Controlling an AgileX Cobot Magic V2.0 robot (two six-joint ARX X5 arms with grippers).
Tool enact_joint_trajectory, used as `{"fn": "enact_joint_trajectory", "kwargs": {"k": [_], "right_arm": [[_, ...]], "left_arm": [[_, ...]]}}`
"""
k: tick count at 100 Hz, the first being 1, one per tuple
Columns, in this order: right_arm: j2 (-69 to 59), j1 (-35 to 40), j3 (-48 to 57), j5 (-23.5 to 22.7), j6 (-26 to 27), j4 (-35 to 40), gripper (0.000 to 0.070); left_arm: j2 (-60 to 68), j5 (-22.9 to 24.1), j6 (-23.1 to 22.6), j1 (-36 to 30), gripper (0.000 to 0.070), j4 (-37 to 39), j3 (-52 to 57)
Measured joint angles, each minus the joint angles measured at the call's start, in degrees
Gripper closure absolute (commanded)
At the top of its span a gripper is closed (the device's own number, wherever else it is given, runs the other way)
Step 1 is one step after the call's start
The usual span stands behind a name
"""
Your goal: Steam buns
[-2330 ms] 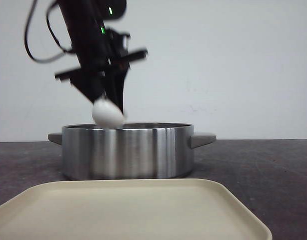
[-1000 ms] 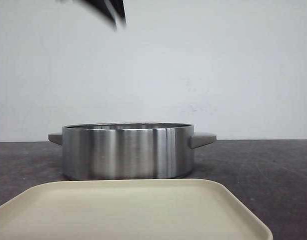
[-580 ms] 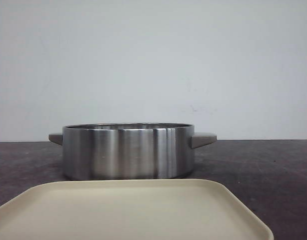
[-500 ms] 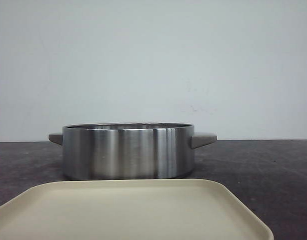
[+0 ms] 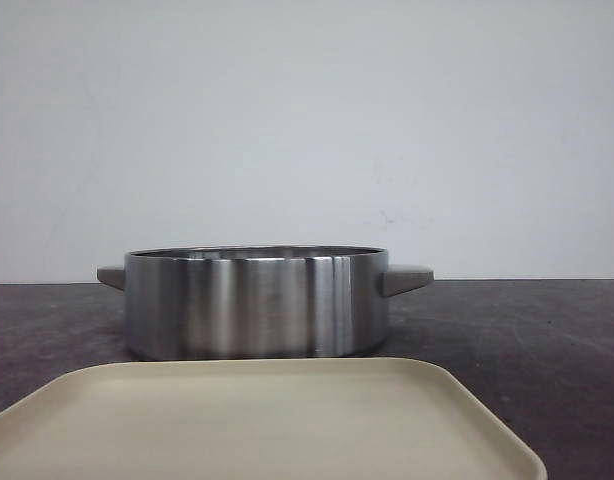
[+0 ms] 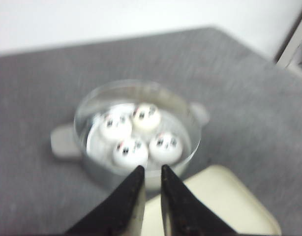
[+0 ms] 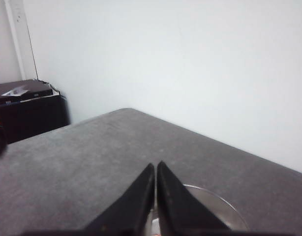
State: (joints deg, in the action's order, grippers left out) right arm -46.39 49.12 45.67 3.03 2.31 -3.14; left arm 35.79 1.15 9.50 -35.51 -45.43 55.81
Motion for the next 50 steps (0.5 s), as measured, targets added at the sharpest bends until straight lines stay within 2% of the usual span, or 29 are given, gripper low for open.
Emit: {"fn": "enact_joint_trajectory", "kwargs": {"k": [18,50], "right_arm": [[0.02,0.0,0.0,0.0,0.0,-0.9,0.0693],[0.02,0.0,0.0,0.0,0.0,-0.92,0.0693]], "left_arm": [[0.07,-0.7,1.92,0.0,0.0685,-3.61,0.0],[-0.11,-0.92,2.16,0.0,0.0685,-3.61,0.0]]}}
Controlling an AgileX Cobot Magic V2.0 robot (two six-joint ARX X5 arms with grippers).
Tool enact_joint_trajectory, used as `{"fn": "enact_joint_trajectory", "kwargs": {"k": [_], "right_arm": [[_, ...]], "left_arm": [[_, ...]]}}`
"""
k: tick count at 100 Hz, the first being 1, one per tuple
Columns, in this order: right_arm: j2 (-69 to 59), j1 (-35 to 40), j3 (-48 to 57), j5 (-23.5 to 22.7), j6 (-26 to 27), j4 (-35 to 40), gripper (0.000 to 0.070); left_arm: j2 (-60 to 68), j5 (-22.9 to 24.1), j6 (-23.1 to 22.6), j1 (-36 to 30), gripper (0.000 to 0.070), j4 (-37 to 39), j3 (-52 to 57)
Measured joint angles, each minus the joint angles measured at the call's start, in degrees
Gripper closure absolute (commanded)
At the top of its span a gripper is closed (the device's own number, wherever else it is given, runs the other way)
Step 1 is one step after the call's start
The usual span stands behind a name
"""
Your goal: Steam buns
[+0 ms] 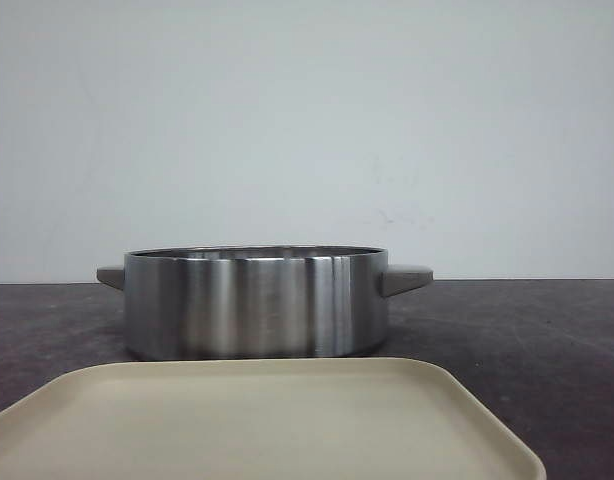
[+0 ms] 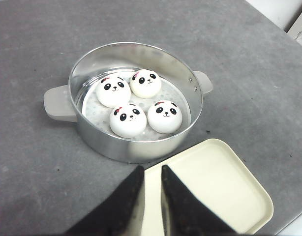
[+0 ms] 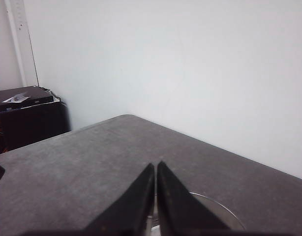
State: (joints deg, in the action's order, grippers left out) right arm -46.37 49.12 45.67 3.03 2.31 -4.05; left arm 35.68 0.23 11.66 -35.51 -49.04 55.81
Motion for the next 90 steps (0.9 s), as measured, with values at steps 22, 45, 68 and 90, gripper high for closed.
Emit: {"fn": "enact_joint_trajectory", "kwargs": {"k": [22,45,68,90], "right_arm": [[0.0,0.0,0.0,0.0,0.0,0.0,0.0693],[4.11,-2.38,-1.27,4.57,0.07,2.71,0.0692],[21.51,-17.73,-21.42,11.74,0.07,-0.87,0.0692],[40.26,-32.87,-39.89,12.22,0.04,1.33,0.0692]], "left_arm": [[-0.09,0.0,0.04,0.0,0.0685,0.0,0.02],[-0.09,0.0,0.11,0.0,0.0685,0.0,0.02],[-0.07,0.0,0.11,0.0,0.0685,0.0,0.02],[-0.09,-0.02,0.11,0.0,0.0685,0.0,0.02]]}}
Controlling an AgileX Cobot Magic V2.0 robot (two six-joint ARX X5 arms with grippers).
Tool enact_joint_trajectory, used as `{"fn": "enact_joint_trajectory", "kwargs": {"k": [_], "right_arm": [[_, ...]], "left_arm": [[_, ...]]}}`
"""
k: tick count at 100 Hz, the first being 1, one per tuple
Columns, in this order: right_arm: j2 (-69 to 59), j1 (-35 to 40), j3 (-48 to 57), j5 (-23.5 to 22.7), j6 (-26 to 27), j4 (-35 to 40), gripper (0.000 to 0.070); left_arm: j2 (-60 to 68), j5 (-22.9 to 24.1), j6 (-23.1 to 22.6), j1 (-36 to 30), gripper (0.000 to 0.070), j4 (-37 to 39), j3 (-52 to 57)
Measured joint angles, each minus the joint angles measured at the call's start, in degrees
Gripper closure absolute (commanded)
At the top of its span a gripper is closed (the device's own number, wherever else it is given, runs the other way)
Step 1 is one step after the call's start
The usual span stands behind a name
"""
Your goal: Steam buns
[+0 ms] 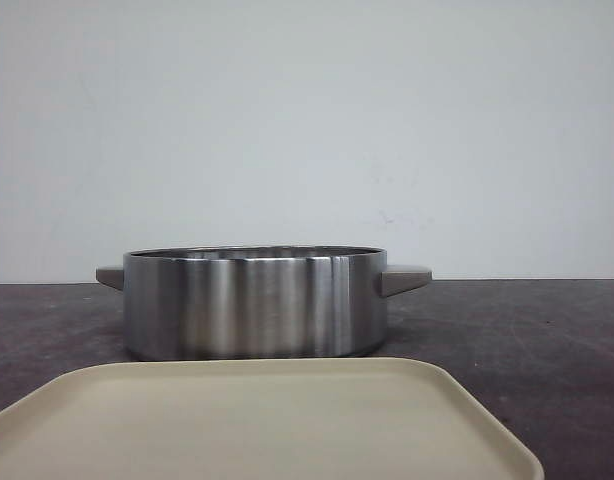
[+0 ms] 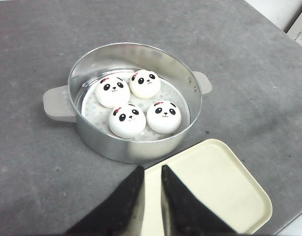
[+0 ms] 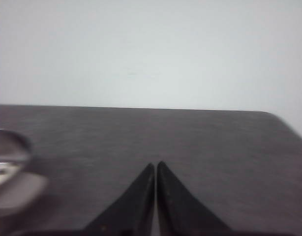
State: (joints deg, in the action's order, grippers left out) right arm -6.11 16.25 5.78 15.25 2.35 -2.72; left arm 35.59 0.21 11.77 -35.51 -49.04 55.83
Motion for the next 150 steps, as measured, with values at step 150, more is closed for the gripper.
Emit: {"fn": "enact_joint_trajectory", "kwargs": {"k": [150], "right_arm": [[5.88,-11.69,-4.87,-15.23,-2.4,12.39,0.0692]], "left_arm": [[-4.35,0.11,-4.81,2.23,0.0685,0.02,-0.02]]}}
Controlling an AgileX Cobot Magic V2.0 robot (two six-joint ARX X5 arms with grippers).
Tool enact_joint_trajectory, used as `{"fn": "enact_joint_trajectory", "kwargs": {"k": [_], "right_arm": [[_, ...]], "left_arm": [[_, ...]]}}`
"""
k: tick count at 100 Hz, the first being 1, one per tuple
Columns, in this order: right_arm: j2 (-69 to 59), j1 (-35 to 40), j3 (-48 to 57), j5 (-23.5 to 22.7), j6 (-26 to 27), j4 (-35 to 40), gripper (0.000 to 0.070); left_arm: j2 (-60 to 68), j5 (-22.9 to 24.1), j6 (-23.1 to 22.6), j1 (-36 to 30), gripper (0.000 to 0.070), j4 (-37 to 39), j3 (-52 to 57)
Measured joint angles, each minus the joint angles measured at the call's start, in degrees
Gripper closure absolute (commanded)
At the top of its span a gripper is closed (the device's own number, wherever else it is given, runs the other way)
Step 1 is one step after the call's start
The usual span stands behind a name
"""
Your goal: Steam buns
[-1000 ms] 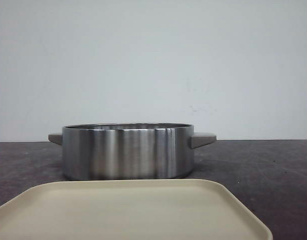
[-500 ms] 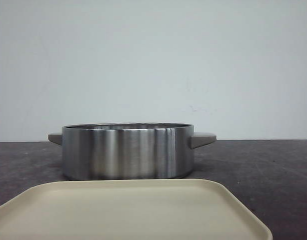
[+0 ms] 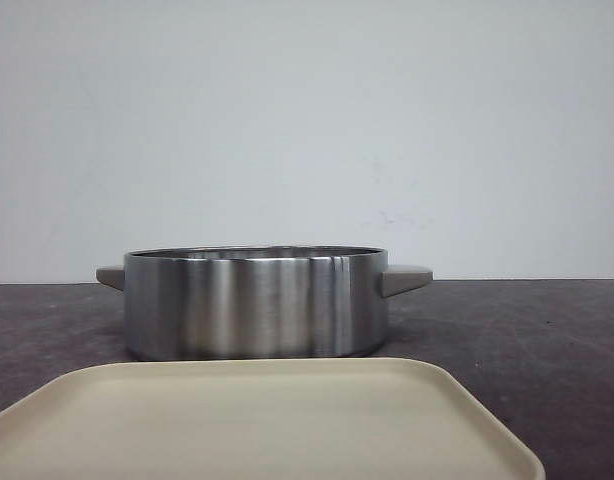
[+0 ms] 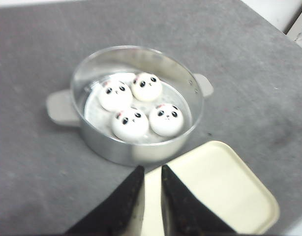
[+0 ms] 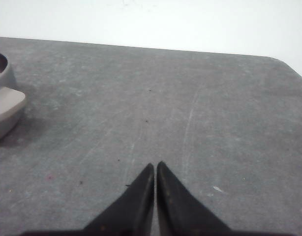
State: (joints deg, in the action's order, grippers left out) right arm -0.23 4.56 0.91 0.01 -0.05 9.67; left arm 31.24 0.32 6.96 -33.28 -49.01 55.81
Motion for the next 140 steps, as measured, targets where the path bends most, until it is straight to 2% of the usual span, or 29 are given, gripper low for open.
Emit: {"fn": "enact_joint_trajectory", "kwargs": {"k": [26,36,47,62,80,93,110,116,140], "right_arm": [[0.0,0.0,0.0,0.0,0.0,0.0,0.0692],[0.0,0.0,0.0,0.0,0.0,0.0,0.0692],[0.0,0.0,0.0,0.0,0.0,0.0,0.0692],[0.0,0.0,0.0,-0.02,-0.02,0.0,0.0692],[0.0,0.0,0.0,0.0,-0.02,0.0,0.0692],[0.0,0.0,0.0,0.0,-0.02,0.0,0.0692],[0.0,0.0,0.0,0.0,-0.09,0.0,0.0692],[0.0,0.0,0.0,-0.02,-0.13,-0.02,0.0692],[0.0,0.0,0.0,0.0,-0.13,-0.02,0.0692]], "left_arm": [[-13.53,0.83,-5.44,8.2,0.0684,2.27,0.0],[-16.55,-0.98,-7.89,13.51,0.0685,11.39,-3.69],[-19.34,-5.16,-8.9,20.65,0.0685,22.75,-13.09],[-21.38,-12.5,-5.25,28.59,0.0684,35.43,-27.39],[-22.47,-13.18,1.33,32.92,0.0684,46.21,-41.38],[-24.87,-13.18,3.58,34.34,0.0685,47.54,-49.35],[-30.95,-13.16,3.54,35.78,0.0684,47.34,-53.96],[-31.08,-12.46,2.97,35.95,0.0685,48.68,-53.96],[-31.04,-7.78,-1.86,36.15,0.0685,43.52,-53.96]]}}
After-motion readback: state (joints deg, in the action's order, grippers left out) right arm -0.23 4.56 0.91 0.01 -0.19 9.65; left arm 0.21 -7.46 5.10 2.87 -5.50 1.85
